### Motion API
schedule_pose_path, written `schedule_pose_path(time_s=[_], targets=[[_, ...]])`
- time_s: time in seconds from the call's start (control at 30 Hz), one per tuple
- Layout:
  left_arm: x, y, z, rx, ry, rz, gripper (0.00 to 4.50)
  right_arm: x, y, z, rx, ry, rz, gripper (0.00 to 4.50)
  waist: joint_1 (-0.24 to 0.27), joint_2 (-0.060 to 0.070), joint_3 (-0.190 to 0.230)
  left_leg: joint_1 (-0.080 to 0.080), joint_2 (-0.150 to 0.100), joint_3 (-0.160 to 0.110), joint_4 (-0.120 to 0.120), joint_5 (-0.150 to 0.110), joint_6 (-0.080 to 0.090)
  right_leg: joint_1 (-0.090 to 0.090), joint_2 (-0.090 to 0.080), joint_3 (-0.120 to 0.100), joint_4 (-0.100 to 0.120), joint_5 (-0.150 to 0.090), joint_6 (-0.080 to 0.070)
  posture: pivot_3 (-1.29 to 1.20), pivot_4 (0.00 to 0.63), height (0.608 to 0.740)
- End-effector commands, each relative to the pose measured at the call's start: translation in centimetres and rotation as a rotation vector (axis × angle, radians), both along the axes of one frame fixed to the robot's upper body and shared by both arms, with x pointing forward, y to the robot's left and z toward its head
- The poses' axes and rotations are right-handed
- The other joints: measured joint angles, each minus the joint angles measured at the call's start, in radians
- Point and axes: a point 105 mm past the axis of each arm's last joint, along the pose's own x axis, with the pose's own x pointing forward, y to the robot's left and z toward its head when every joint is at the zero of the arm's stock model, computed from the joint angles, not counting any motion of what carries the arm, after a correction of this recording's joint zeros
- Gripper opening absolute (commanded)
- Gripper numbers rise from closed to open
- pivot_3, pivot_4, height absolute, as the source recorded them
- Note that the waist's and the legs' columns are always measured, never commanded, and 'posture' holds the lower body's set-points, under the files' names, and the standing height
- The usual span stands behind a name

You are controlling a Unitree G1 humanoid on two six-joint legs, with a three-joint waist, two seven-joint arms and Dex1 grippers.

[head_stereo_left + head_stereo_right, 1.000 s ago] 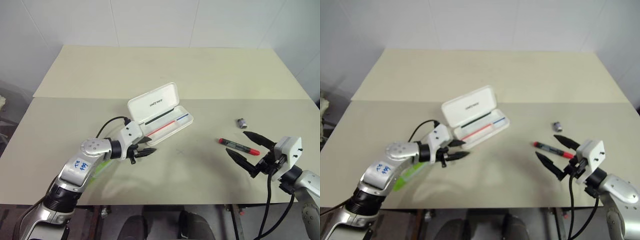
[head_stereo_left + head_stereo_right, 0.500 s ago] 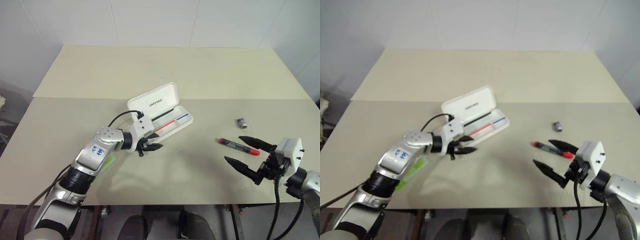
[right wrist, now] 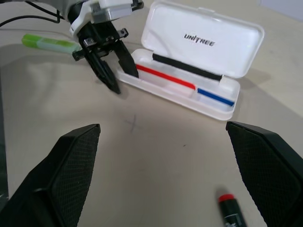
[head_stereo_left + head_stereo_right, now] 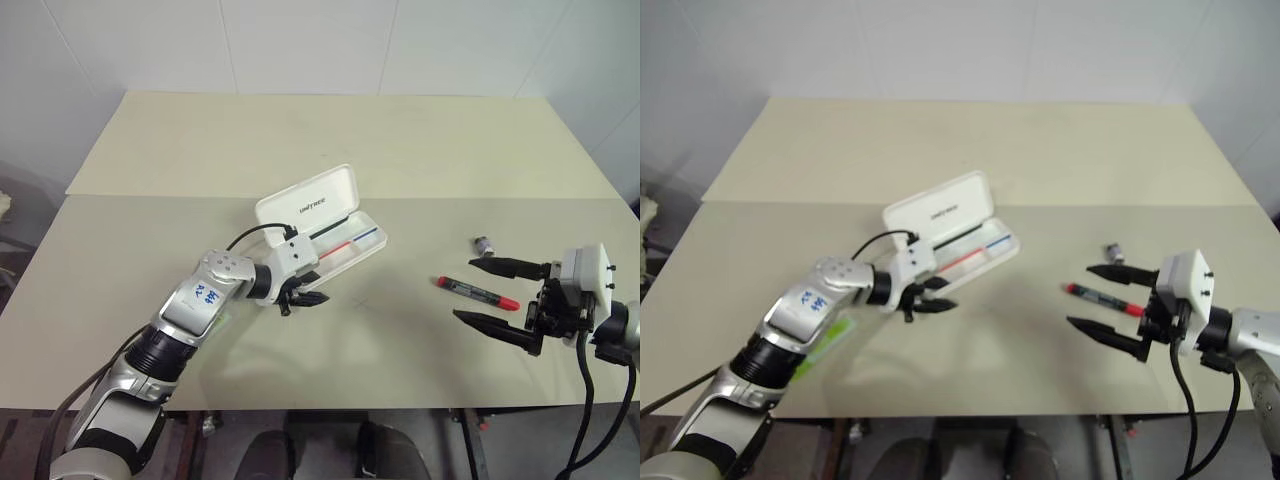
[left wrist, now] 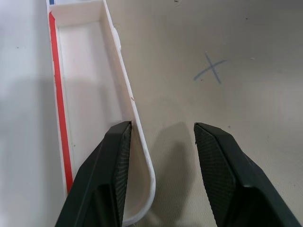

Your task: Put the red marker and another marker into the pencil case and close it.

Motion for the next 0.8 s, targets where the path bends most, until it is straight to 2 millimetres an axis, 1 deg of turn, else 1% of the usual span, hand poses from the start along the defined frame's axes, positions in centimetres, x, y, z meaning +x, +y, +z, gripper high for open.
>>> schedule_pose_path(time_s=[0.03, 0.1, 0.17, 0.27, 0.4, 0.63, 0.7, 0.8], targets=[[-0.5, 0.4, -0.9, 0.051, 0.035, -0.001, 1.26, -0.3, 0.4, 0.6, -0.002, -0.008, 0.034, 4.5, 0.0, 0.0, 0.0, 0.0, 0.0, 0.0, 0.0, 0.0, 0.0, 0.0, 0.0, 0.0, 0.0, 0.0, 0.0, 0.0, 0.15, 0.74], [-0.5, 0.4, -1.0, 0.057, 0.037, -0.001, 0.56, -0.2, 0.5, 0.8, -0.004, -0.01, 0.039, 4.5, -0.001, 0.0, 0.0, 0.0, 0.0, 0.0, 0.0, 0.0, 0.0, 0.0, 0.0, 0.0, 0.0, 0.0, 0.0, 0.0, 0.15, 0.74], [-0.5, 0.4, -1.0, 0.066, 0.036, -0.005, 0.02, -0.1, 0.6, 0.9, -0.005, -0.013, 0.04, 4.5, -0.001, 0.0, 0.0, 0.0, 0.0, 0.0, 0.0, 0.0, 0.0, 0.0, 0.0, 0.0, 0.0, 0.0, 0.0, 0.0, 0.15, 0.74], [-0.5, 0.4, -1.0, 0.074, 0.037, -0.009, 0.02, 0.0, 0.6, 1.1, -0.006, -0.016, 0.04, 4.5, -0.001, 0.0, 0.0, 0.0, 0.0, 0.001, 0.0, 0.0, 0.0, 0.0, 0.0, 0.0, 0.0, 0.0, 0.0, 0.0, 0.15, 0.74], [-0.6, -0.2, -0.9, 0.062, 0.031, -0.023, 0.02, 0.0, 0.4, 1.1, -0.008, -0.017, 0.036, 4.5, -0.001, 0.0, 0.0, 0.0, 0.0, 0.001, 0.0, 0.0, 0.0, 0.0, 0.0, 0.0, 0.0, 0.0, 0.0, 0.0, 0.15, 0.74], [-1.5, -1.4, 0.1, -0.01, 0.041, -0.073, 0.02, 0.1, 0.3, 0.8, -0.009, -0.008, 0.035, 4.5, 0.008, 0.0, 0.0, 0.0, 0.0, 0.0, 0.001, 0.0, 0.0, 0.0, 0.0, 0.0, 0.0, 0.0, 0.0, 0.0, 0.15, 0.74], [-2.6, -1.6, 0.7, -0.042, 0.051, -0.148, 0.02, 0.1, 0.3, 0.6, -0.004, 0.002, 0.034, 4.5, 0.011, 0.0, 0.0, 0.0, 0.0, 0.0, 0.001, 0.0, 0.0, 0.0, 0.0, 0.0, 0.0, 0.0, 0.0, 0.0, 0.15, 0.74], [-4.1, -1.5, 0.9, -0.04, 0.056, -0.244, 0.02, 0.1, 0.3, 0.5, -0.001, 0.017, 0.038, 4.5, 0.014, 0.0, 0.0, 0.0, 0.0, 0.0, 0.0, 0.0, 0.0, 0.0, 0.0, 0.0, 0.0, 0.0, 0.0, 0.0, 0.15, 0.74]])
